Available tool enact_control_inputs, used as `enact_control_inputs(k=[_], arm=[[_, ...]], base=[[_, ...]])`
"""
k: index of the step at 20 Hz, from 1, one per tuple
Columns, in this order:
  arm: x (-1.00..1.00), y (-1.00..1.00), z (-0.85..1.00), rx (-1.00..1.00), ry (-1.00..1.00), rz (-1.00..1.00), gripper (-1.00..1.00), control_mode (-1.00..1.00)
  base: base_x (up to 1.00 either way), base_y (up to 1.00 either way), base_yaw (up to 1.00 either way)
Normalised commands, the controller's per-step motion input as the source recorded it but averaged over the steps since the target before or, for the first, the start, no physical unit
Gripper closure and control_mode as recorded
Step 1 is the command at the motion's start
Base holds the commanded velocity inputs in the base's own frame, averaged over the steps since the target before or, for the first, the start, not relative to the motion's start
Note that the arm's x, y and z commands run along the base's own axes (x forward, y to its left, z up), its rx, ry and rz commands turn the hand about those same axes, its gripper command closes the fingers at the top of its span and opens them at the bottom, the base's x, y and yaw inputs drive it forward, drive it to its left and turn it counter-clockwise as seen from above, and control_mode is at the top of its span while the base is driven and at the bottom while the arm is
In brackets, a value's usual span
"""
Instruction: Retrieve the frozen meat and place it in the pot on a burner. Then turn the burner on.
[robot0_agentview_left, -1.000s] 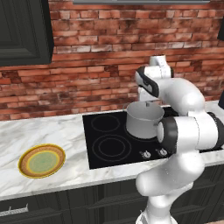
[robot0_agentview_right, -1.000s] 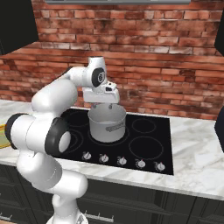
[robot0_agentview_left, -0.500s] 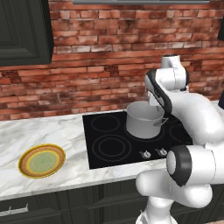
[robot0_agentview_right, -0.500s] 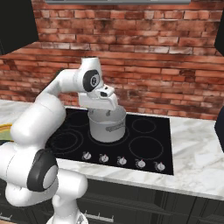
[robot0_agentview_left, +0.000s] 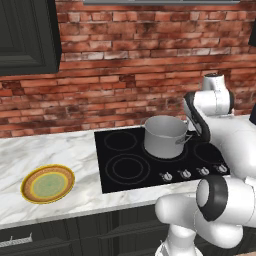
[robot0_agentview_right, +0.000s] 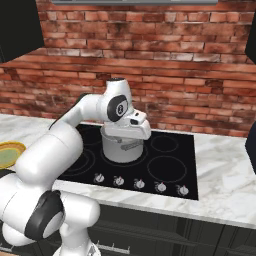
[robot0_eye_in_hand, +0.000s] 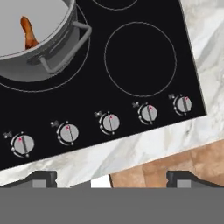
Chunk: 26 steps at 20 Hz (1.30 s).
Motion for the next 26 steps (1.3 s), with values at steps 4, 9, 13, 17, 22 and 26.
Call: enact_control_inputs(k=[4,9,13,17,22,26], arm=[[0.03,-0.02,-0.29,0.09,0.01,0.10,-1.00,-1.00],[0.13,-0.18,-0.37,0.12,0.05,0.08,-1.00,-1.00],[0.00,-0.03,-0.30,-0.02,0.00,0.00,-1.00,-1.00],[0.00,-0.04,-0.15,0.00,0.00,0.00,-1.00,-1.00],[0.00,-0.10,-0.51,0.00,0.00,0.00,-1.00,-1.00],[-0.01,-0.10,-0.48,0.00,-0.01,0.00,-1.00,-1.00]], base=[[0.00,0.00,0.00],[0.00,0.00,0.00],[0.00,0.00,0.00],[0.00,0.00,0.00],[0.00,0.00,0.00],[0.00,0.00,0.00]])
